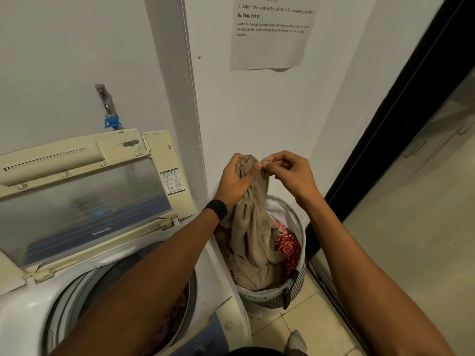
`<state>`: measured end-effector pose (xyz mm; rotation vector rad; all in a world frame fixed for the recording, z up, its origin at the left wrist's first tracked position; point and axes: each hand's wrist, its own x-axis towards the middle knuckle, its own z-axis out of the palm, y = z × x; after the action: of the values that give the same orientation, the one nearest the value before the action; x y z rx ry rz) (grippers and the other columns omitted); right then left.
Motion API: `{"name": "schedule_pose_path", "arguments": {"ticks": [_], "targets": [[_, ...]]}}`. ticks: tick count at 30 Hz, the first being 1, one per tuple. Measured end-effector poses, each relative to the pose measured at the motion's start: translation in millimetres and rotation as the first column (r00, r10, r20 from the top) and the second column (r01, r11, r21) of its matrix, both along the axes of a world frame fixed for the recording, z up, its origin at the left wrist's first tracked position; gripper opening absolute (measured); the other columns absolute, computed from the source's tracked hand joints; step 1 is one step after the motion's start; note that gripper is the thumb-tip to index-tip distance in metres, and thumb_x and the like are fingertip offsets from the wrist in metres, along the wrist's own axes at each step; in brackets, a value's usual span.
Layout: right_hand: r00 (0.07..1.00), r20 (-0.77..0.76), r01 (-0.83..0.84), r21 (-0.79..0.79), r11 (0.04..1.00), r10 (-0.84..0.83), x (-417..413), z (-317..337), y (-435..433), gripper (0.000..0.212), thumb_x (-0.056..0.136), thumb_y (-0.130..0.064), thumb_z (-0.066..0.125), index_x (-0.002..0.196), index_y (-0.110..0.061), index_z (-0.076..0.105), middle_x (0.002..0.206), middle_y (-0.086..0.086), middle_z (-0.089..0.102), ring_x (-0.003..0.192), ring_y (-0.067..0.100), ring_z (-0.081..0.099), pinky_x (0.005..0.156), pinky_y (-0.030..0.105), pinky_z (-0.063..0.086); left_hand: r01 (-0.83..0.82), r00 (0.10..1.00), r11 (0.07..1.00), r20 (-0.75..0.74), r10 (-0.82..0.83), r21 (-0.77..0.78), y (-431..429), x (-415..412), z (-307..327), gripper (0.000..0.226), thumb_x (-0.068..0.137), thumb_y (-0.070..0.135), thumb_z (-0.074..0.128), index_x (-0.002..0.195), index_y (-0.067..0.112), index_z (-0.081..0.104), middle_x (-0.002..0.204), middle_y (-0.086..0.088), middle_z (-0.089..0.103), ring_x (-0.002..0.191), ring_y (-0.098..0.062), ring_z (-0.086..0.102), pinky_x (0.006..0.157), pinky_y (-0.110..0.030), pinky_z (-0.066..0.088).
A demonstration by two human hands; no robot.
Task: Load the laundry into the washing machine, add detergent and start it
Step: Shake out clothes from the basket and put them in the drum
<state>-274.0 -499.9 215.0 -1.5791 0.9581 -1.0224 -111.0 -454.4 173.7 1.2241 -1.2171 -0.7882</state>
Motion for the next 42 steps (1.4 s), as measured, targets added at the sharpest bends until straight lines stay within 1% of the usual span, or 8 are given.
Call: {"name": "schedule_pose_path", "arguments": {"ticks": [8, 11, 14, 21, 24, 27, 33, 42], "targets": [[0.976, 0.185, -0.153, 0.224, 0.962, 0.112, 8, -23, 9, 0.050, 0.092, -0.024, 0.064, 0.141, -0.025, 0.055, 0.133, 0.001, 0.063, 0.124, 0.016, 0.062, 0.106, 0.039, 0.052, -0.040, 0.991, 0.999, -0.124, 0.041, 0.011, -6, -6, 19, 0.031, 0.099, 0.034, 0.068, 0.105, 0.004, 0.068, 0.094, -0.004, 0.071, 0.088, -0.014, 0.066, 0.087, -0.034, 0.055], [0.939, -0.009, -0.333, 0.231, 0.914, 0.344, 16, -47, 30, 0.076, 0.088, -0.028, 0.080, 0.149, -0.033, 0.036, 0.141, -0.005, 0.057, 0.127, 0.012, 0.060, 0.108, 0.034, 0.050, -0.032, 0.967, 0.998, -0.252, 0.042, 0.045, -10, -13, 33, 0.027, 0.102, 0.035, 0.064, 0.103, 0.007, 0.066, 0.091, 0.002, 0.067, 0.082, -0.013, 0.065, 0.083, -0.035, 0.057], [0.955, -0.097, -0.254, 0.230, 0.939, 0.282, 24, -61, 38, 0.063, 0.083, -0.033, 0.085, 0.133, -0.042, 0.047, 0.126, -0.018, 0.065, 0.114, -0.003, 0.064, 0.100, 0.023, 0.053, 0.030, 0.910, 0.999, -0.414, -0.010, 0.042, -12, -16, 48, 0.026, 0.104, 0.032, 0.059, 0.102, 0.007, 0.058, 0.082, -0.001, 0.058, 0.062, -0.021, 0.064, 0.069, -0.039, 0.061], [0.832, -0.406, -0.305, 0.233, 0.923, 0.378, 16, -83, 32, 0.040, 0.082, -0.021, 0.084, 0.119, -0.019, 0.069, 0.112, -0.003, 0.073, 0.098, 0.006, 0.068, 0.091, 0.030, 0.053, -0.121, 0.929, 0.991, -0.347, 0.130, 0.049, -20, 7, 72, 0.032, 0.105, 0.044, 0.055, 0.094, 0.014, 0.055, 0.064, 0.004, 0.046, 0.046, -0.011, 0.035, 0.041, -0.021, 0.030], [0.787, -0.498, -0.301, 0.204, 0.931, 0.364, 0, -75, 24, 0.041, 0.081, -0.021, 0.084, 0.119, -0.020, 0.068, 0.112, -0.002, 0.073, 0.098, 0.012, 0.068, 0.092, 0.031, 0.055, -0.199, 0.958, 0.980, -0.211, 0.192, -0.011, -20, 22, 66, 0.030, 0.105, 0.041, 0.058, 0.091, 0.014, 0.057, 0.067, -0.002, 0.051, 0.048, -0.010, 0.039, 0.044, -0.022, 0.033], [0.828, -0.502, -0.240, 0.086, 0.967, 0.250, -14, -60, 12, 0.041, 0.070, -0.032, 0.079, 0.108, -0.025, 0.066, 0.102, -0.004, 0.072, 0.092, 0.012, 0.068, 0.086, 0.036, 0.055, -0.246, 0.946, 0.961, 0.185, 0.267, -0.128, -15, 35, 50, 0.038, 0.102, 0.049, 0.059, 0.087, 0.014, 0.058, 0.076, -0.003, 0.062, 0.065, -0.002, 0.054, 0.061, -0.019, 0.044], [0.991, -0.132, -0.034, -0.032, 0.999, 0.030, -8, -17, 0, 0.027, 0.081, -0.010, 0.078, 0.104, -0.021, 0.070, 0.100, -0.004, 0.072, 0.093, 0.010, 0.069, 0.080, 0.022, 0.055, -0.045, 0.767, 0.997, 0.641, -0.006, 0.062, -13, 30, 16, 0.061, 0.089, 0.085, 0.038, 0.113, 0.037, 0.066, 0.103, 0.008, 0.072, 0.095, -0.015, 0.061, 0.082, -0.034, 0.052], [0.994, -0.073, 0.072, -0.052, 0.996, -0.075, 10, -26, 6, 0.033, 0.090, -0.034, 0.076, 0.114, -0.024, 0.055, 0.101, -0.005, 0.066, 0.083, 0.005, 0.066, 0.072, 0.026, 0.055, 0.063, 0.988, 0.996, 0.135, -0.070, 0.056, -8, 10, 14, 0.033, 0.101, 0.041, 0.065, 0.097, 0.010, 0.070, 0.088, -0.007, 0.070, 0.079, -0.013, 0.064, 0.075, -0.027, 0.054]]}}
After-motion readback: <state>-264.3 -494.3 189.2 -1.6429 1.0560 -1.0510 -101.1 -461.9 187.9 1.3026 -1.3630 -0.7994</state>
